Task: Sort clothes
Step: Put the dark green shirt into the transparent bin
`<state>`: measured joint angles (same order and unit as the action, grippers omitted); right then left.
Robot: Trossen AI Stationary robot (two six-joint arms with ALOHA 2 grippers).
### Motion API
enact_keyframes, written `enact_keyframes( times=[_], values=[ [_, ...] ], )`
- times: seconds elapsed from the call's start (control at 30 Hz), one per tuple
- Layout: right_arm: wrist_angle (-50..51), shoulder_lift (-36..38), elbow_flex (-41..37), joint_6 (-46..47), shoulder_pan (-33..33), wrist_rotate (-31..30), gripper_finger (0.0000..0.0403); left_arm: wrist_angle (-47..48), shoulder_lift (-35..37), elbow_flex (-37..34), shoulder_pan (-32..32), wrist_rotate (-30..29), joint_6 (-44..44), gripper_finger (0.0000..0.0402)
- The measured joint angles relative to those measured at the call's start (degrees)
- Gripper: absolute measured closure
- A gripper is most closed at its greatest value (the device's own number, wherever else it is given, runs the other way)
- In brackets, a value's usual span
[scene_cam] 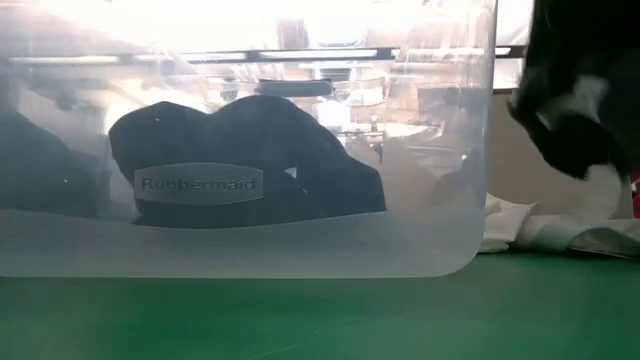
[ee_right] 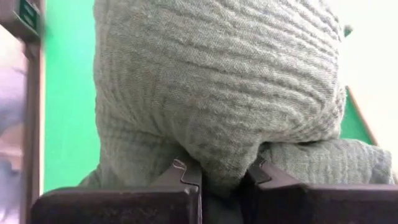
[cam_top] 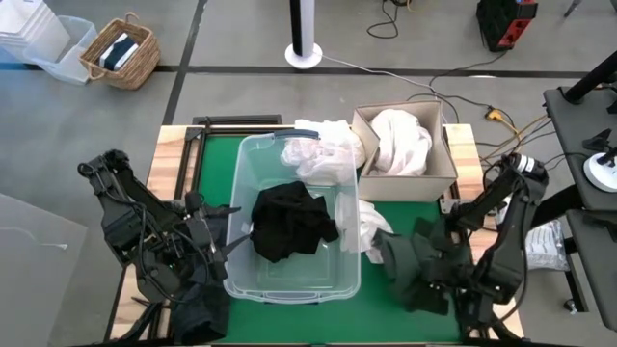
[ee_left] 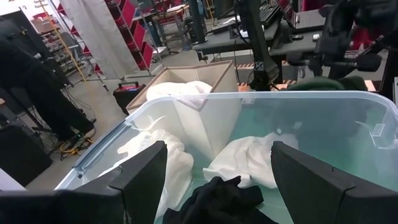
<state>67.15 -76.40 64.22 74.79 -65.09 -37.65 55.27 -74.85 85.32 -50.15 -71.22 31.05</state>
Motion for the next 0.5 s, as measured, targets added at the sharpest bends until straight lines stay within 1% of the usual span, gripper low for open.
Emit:
enact_keyframes(
  times=[0.3,0.5],
  values=[
    [-0.9,2.2,3.2,-6.9,-2.0,-11.1,0.0372,0.0,0.0,0.0,0.0,0.1,0.1,0.0138],
    [-5.1,4.7,3.9,-14.6,-2.7,-17.1,0.0372,0.0,0.0,0.0,0.0,0.1,0.1,0.0138]
  ],
)
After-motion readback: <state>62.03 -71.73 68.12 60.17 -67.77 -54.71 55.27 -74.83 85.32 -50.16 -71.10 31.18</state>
